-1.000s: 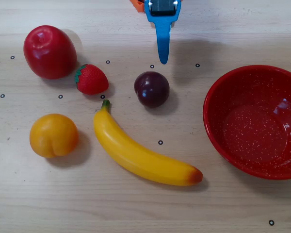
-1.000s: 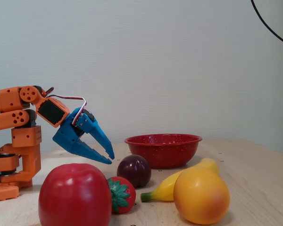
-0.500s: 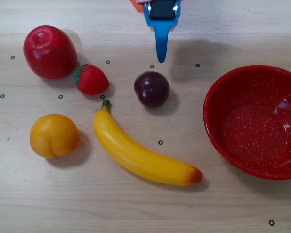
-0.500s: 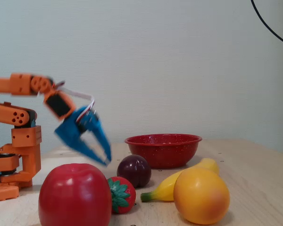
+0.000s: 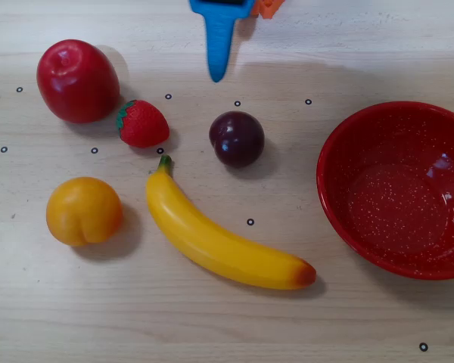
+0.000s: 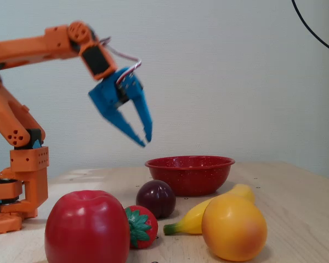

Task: Put the peach in the red bowl.

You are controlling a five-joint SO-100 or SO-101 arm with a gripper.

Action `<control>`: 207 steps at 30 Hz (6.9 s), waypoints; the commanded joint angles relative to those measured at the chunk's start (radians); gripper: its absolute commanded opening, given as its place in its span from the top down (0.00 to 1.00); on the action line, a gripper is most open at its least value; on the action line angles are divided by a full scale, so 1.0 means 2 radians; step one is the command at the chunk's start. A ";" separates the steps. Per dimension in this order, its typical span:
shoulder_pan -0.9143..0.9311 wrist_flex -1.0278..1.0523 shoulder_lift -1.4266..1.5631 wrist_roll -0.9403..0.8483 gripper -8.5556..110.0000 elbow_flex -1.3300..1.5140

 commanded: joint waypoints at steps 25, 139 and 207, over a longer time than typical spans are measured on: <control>-0.185 0.251 -0.317 0.200 0.66 -0.485; -0.206 0.061 -0.695 0.216 0.32 -0.612; -0.213 0.075 -0.644 0.262 0.93 -0.582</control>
